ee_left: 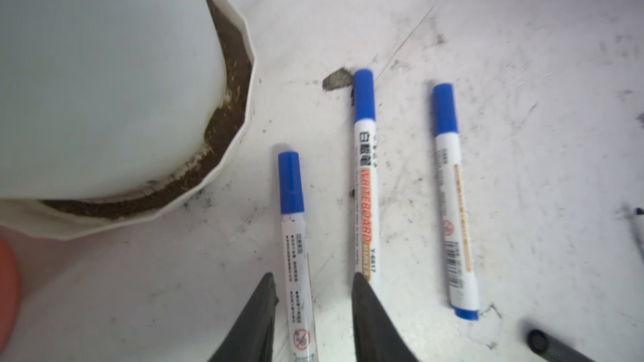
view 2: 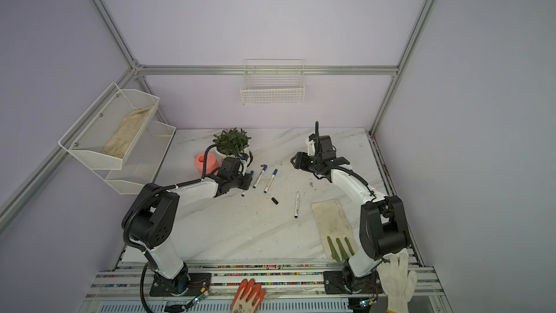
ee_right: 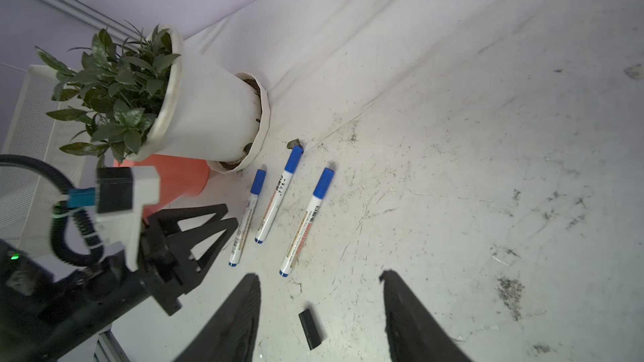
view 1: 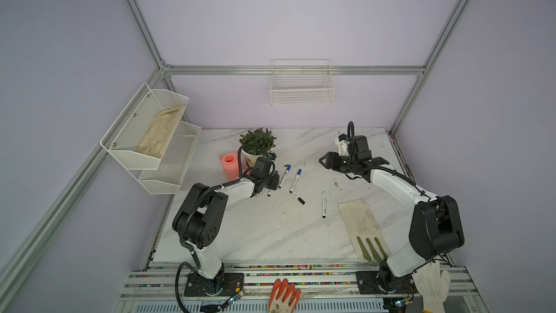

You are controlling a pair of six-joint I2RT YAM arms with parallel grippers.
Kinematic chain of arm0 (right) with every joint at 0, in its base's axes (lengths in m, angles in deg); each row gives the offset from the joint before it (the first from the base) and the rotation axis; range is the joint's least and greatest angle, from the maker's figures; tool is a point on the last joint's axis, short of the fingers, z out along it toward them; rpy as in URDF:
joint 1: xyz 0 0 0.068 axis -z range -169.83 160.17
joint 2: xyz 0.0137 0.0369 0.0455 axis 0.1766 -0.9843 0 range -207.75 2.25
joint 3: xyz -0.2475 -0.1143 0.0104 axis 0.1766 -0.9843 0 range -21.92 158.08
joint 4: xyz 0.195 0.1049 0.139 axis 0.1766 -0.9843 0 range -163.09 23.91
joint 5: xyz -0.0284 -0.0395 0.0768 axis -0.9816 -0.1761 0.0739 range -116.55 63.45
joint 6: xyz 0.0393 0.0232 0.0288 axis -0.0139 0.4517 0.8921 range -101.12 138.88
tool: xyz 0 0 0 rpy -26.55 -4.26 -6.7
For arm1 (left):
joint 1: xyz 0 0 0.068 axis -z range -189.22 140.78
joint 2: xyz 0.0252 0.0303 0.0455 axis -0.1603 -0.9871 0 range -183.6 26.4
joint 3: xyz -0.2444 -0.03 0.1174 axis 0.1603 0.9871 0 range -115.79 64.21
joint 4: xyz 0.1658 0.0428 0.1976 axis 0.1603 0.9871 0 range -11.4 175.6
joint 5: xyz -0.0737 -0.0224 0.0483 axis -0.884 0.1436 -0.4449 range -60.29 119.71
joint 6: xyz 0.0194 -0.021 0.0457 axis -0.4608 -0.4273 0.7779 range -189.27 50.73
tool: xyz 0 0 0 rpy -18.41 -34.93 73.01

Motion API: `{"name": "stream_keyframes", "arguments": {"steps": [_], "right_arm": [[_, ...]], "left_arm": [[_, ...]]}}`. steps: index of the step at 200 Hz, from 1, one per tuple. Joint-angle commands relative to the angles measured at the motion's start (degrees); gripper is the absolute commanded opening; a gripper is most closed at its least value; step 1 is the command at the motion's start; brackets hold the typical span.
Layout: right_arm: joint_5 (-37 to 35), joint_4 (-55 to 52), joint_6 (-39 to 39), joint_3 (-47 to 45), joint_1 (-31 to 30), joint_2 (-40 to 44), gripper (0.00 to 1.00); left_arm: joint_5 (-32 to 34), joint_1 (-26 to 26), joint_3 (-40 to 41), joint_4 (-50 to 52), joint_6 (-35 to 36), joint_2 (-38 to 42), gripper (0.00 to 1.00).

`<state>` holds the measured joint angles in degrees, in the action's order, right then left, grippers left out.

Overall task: Insert pens into pen caps
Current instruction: Place the pen at the center of the table, then pick up the pen cap from the center of the table.

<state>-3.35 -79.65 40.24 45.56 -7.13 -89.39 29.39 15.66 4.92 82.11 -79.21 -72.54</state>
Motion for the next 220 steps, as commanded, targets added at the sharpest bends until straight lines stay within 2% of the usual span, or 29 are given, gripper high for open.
{"name": "stream_keyframes", "arguments": {"steps": [1,24,61,83,110,140,186,208,220], "right_arm": [[-1.1,-3.9,-2.0,-3.1,-0.7,2.4,0.59],[-3.9,-8.0,-4.9,-4.7,-5.2,2.0,0.59],[-13.7,-14.5,-11.0,-3.8,-15.9,-1.6,0.57],[-13.9,-13.2,-13.1,-3.1,-20.3,-4.2,0.56],[-14.5,-13.3,-14.9,-0.1,-23.1,-9.6,0.53],[-19.0,-15.0,-16.6,4.2,-24.3,-15.4,0.51],[-22.6,-14.6,-17.3,6.8,-25.1,-20.0,0.47],[-24.6,-15.0,-17.7,8.3,-26.6,-22.4,0.41],[-25.3,-15.2,-18.0,8.7,-27.6,-23.5,0.31]], "left_arm": [[-1.0,0.8,-0.4,-4.8,1.7,7.1,0.4],[2.2,1.3,2.4,-6.8,-1.9,10.9,0.46],[0.9,1.7,6.7,-9.0,-11.1,11.8,0.47],[4.3,2.1,10.0,-11.0,-16.5,11.4,0.47],[9.0,2.2,11.9,-10.5,-21.1,12.1,0.48],[11.0,2.2,13.6,-9.4,-21.6,13.9,0.48],[10.8,2.8,15.0,-8.1,-19.5,15.8,0.48],[10.8,3.9,15.2,-7.1,-18.4,15.7,0.49],[10.7,4.9,15.3,-6.6,-17.1,15.6,0.49]]}}
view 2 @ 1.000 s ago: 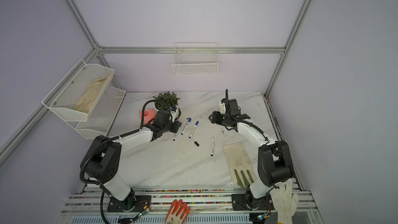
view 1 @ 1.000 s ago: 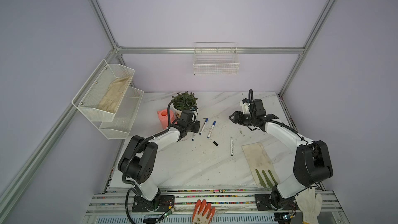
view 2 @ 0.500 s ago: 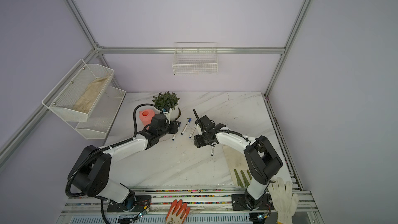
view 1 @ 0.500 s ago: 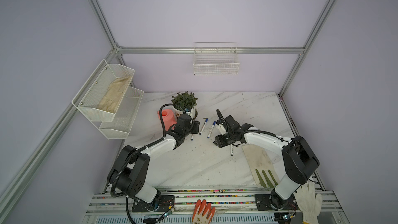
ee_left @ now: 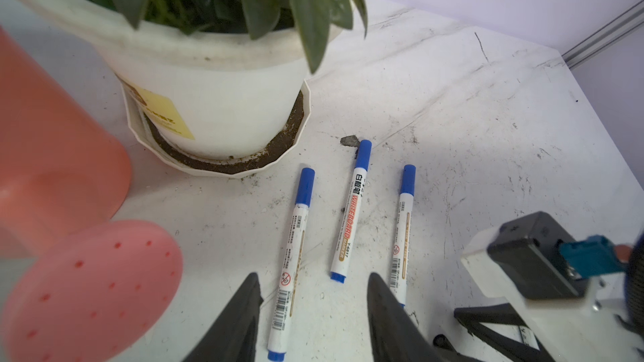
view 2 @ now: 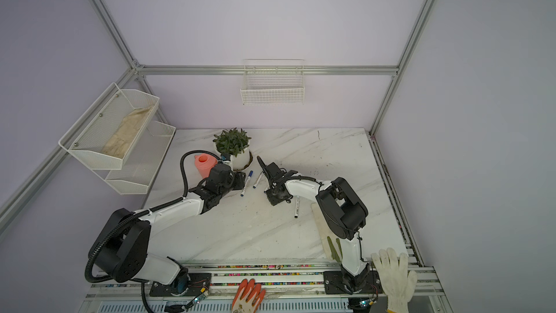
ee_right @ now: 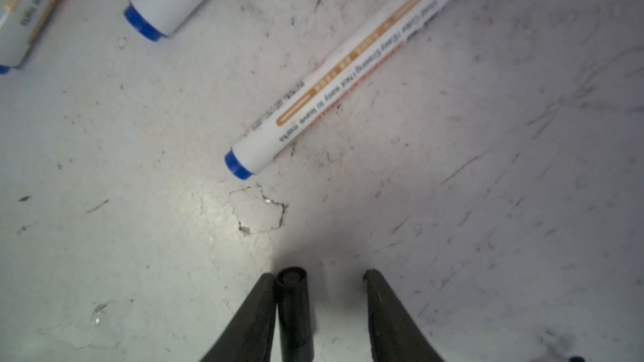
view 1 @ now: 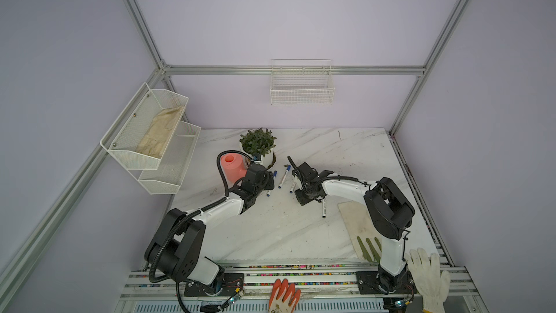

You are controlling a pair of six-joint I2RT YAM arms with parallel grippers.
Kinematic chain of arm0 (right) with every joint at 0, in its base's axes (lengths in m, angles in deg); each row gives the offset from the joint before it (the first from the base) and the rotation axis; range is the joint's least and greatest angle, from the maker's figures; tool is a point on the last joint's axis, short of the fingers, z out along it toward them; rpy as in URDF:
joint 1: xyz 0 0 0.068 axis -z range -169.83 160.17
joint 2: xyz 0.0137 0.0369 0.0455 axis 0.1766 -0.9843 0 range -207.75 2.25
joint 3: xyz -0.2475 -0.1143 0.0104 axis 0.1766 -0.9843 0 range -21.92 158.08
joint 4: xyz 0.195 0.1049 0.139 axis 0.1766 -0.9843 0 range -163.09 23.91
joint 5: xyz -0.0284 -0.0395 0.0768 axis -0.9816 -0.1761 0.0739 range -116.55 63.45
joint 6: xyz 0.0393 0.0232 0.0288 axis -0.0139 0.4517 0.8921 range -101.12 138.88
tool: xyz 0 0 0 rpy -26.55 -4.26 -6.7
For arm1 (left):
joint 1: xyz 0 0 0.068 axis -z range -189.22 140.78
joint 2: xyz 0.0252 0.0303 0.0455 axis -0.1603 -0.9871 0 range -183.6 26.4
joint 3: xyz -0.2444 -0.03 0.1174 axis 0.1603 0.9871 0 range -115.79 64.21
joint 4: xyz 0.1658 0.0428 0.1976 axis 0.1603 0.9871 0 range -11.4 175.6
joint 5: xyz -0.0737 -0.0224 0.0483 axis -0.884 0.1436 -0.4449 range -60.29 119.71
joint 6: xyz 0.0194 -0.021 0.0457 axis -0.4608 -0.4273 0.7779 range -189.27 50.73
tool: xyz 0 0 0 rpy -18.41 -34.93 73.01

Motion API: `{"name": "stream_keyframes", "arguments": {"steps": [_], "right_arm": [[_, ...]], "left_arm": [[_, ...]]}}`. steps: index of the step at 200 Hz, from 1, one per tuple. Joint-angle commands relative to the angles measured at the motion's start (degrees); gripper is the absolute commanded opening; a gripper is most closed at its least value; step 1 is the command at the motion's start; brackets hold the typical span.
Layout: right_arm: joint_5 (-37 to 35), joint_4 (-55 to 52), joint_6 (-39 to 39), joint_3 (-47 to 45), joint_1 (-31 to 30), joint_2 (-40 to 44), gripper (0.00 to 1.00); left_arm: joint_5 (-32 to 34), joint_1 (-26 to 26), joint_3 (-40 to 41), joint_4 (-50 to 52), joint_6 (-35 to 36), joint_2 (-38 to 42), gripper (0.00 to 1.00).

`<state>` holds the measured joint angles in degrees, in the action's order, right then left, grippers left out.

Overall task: Insert pens into pen caps
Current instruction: Pick up the pen cap from the center of the table.

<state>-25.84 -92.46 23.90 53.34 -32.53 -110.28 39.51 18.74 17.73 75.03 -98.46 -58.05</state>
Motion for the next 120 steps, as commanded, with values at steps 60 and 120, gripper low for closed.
{"name": "stream_keyframes", "arguments": {"steps": [60,120], "right_arm": [[-1.2,-2.1,-0.5,-0.1,-3.0,-1.2,0.06],[-0.7,0.4,4.3,0.8,5.3,6.6,0.01]], "left_arm": [[-1.7,9.0,1.1,1.5,9.3,-0.7,0.5],[-10.0,15.9,-3.1,-0.2,19.1,-6.5,0.51]]}}
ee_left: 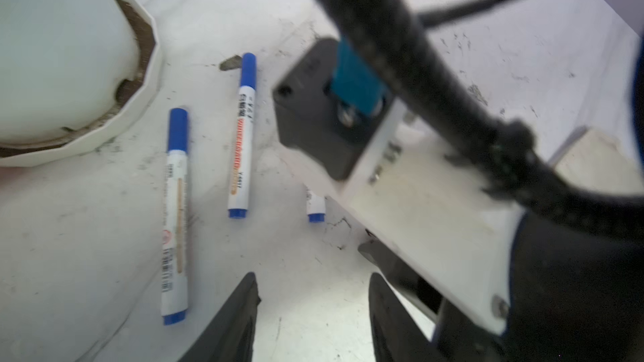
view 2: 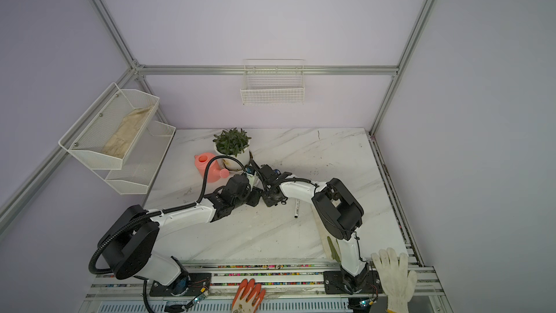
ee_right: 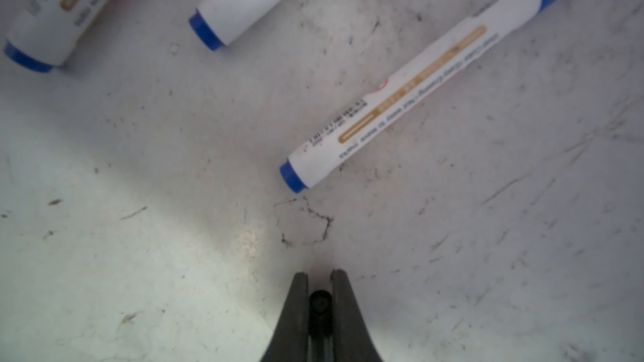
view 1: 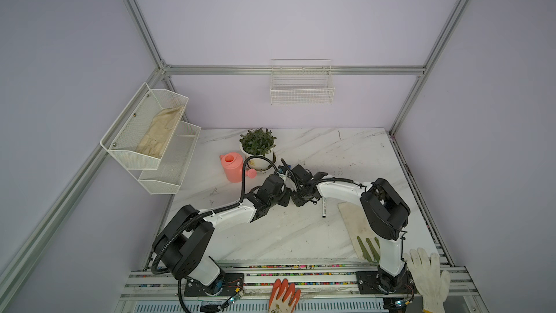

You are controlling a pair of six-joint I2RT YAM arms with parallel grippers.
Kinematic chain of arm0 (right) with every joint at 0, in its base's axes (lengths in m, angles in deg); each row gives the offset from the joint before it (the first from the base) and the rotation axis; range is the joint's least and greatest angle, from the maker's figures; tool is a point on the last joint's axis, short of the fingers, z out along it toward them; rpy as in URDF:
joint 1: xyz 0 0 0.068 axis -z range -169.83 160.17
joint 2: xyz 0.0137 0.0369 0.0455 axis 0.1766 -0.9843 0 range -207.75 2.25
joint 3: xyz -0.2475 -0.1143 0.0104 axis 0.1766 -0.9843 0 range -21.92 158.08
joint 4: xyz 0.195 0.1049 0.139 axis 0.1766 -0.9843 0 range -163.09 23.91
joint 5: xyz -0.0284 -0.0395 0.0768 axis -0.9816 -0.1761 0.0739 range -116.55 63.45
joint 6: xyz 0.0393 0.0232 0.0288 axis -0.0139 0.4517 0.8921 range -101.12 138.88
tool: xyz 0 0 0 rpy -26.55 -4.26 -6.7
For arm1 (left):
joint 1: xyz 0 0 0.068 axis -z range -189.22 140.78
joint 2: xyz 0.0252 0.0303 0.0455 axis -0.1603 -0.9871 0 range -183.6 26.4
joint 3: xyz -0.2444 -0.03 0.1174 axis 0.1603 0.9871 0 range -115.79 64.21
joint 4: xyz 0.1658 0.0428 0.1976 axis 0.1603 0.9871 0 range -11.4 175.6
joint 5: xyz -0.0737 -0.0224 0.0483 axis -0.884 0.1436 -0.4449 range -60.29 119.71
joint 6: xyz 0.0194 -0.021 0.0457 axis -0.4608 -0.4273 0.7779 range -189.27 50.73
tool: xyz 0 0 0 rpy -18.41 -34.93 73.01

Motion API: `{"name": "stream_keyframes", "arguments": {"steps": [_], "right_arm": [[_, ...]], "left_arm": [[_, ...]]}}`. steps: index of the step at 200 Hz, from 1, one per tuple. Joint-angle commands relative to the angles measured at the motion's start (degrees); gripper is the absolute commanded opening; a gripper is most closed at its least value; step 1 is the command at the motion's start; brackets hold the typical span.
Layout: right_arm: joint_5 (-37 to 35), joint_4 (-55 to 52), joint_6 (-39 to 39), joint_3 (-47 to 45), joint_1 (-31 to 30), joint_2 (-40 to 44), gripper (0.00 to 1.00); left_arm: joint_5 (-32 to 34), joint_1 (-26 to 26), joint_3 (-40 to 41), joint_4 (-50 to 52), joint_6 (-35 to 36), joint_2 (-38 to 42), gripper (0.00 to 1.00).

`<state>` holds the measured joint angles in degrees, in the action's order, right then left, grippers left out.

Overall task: Insert pens into pen caps
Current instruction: Pick up the pen cap from the center of the table, then pick up a pen from the center of the table.

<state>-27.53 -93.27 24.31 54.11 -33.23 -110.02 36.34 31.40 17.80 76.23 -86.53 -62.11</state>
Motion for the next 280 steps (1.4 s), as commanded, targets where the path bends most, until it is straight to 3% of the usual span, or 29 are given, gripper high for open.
{"name": "stream_keyframes", "arguments": {"steps": [1,31,60,123,145,185,206,263,280], "right_arm": [[1.2,1.3,4.1,0.0,6.3,6.6,0.01],[5.6,3.4,8.4,-1.8,16.5,14.2,0.01],[6.3,3.1,9.7,-2.4,22.4,18.5,0.01],[7.8,2.6,9.8,-4.6,25.2,20.0,0.0],[8.3,2.7,9.6,-5.0,25.2,20.4,0.0],[7.0,2.6,9.5,-4.1,25.3,21.6,0.0],[6.9,2.3,9.8,-3.8,25.6,22.3,0.0],[7.5,2.8,10.5,-4.4,26.7,22.7,0.0],[8.0,3.1,10.5,-4.5,26.9,22.6,0.0]], "left_arm": [[-6.9,3.4,-3.3,-1.4,7.3,-2.7,0.51],[-11.2,5.7,-10.7,-0.6,11.5,-10.8,0.54],[-13.2,6.9,-20.4,3.7,14.9,-19.6,0.59],[-17.7,7.8,-32.2,6.3,13.3,-28.3,0.64],[-15.9,8.5,-33.8,7.9,12.4,-29.5,0.65],[-5.1,11.9,-39.6,20.0,17.3,-33.4,0.67],[-0.6,13.0,-40.6,27.6,17.5,-34.8,0.65],[1.6,12.9,-35.6,38.2,14.2,-31.6,0.4],[1.7,12.5,-35.8,40.8,13.1,-31.5,0.38]]}}
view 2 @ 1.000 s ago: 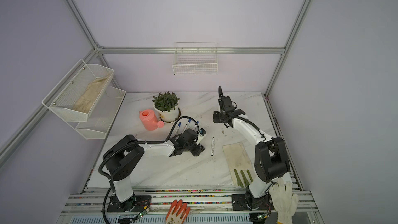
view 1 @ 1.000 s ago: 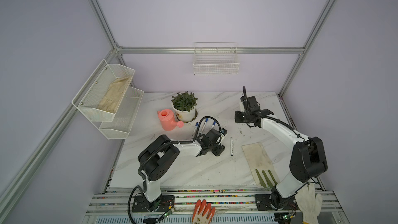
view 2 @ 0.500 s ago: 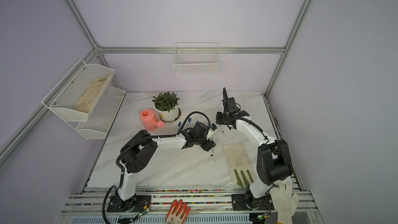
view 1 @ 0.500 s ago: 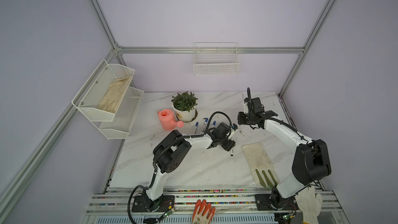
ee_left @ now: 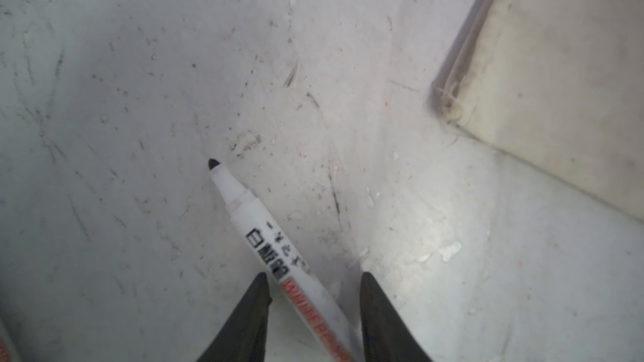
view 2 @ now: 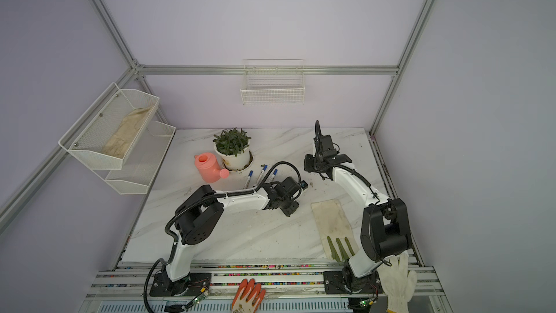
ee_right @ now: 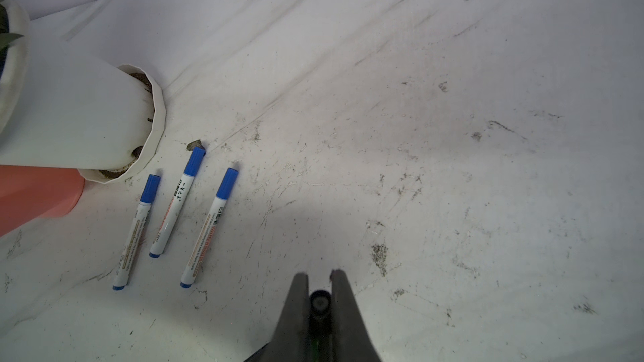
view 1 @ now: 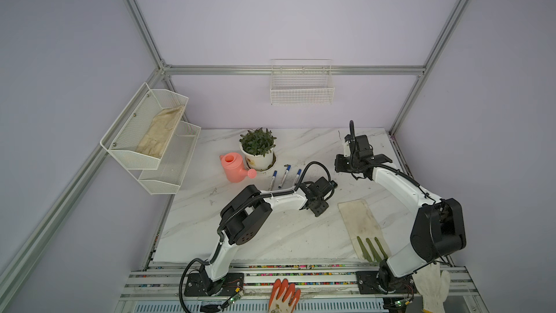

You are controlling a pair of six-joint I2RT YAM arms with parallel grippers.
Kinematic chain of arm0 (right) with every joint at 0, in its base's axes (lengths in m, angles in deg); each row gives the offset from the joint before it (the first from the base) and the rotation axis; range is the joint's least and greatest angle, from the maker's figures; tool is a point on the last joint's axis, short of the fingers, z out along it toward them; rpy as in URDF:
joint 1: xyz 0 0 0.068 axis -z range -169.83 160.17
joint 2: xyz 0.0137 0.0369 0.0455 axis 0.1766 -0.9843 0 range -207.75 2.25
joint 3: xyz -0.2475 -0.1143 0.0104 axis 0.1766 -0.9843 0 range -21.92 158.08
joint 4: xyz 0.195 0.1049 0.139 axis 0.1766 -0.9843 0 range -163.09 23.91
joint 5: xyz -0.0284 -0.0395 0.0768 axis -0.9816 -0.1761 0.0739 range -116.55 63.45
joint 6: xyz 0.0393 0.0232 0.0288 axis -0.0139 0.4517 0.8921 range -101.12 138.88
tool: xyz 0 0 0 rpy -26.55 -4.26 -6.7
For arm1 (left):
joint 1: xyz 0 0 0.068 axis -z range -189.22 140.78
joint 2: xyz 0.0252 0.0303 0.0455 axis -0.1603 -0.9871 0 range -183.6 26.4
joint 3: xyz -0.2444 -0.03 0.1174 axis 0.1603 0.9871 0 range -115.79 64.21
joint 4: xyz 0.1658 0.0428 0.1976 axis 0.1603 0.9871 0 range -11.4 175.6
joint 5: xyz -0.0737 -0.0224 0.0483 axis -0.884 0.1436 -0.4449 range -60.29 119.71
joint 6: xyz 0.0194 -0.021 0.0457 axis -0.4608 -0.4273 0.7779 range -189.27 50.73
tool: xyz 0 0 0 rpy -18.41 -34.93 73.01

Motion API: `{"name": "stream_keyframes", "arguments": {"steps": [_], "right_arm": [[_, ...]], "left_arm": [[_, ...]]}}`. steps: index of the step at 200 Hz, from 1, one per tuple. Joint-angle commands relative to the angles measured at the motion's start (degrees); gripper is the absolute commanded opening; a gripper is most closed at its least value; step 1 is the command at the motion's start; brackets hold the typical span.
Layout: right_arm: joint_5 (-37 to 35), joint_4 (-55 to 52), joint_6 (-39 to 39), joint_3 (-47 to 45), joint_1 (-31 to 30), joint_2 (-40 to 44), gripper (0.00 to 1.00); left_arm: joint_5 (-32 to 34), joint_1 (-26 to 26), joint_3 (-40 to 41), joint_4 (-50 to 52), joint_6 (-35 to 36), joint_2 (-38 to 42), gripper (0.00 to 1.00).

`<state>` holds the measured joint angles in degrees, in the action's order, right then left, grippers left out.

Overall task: Insert pens into pen caps
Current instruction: Pick up a pen from the center of the table.

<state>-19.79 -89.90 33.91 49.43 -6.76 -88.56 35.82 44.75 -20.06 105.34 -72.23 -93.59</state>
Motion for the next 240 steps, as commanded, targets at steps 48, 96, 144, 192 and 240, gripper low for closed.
{"name": "stream_keyframes", "arguments": {"steps": [48,96,144,192,240], "right_arm": [[1.6,-0.3,1.2,0.4,0.5,1.3,0.0],[5.0,1.2,1.5,-1.3,0.5,1.6,0.0],[12.9,6.6,4.1,-2.4,0.5,2.2,0.0],[20.4,17.3,10.1,-4.5,0.5,3.7,0.0],[22.1,24.6,12.3,-4.1,-0.4,3.7,0.0]], "left_arm": [[-3.8,-4.3,4.4,12.4,-5.1,1.1,0.17],[-12.7,-8.2,6.5,7.7,-4.5,2.0,0.0],[-15.8,-12.9,14.6,-12.5,-9.0,12.0,0.0],[-17.9,-12.8,25.2,-37.0,-13.3,20.2,0.0],[-19.0,-12.9,30.7,-52.9,-16.7,23.4,0.0]]}}
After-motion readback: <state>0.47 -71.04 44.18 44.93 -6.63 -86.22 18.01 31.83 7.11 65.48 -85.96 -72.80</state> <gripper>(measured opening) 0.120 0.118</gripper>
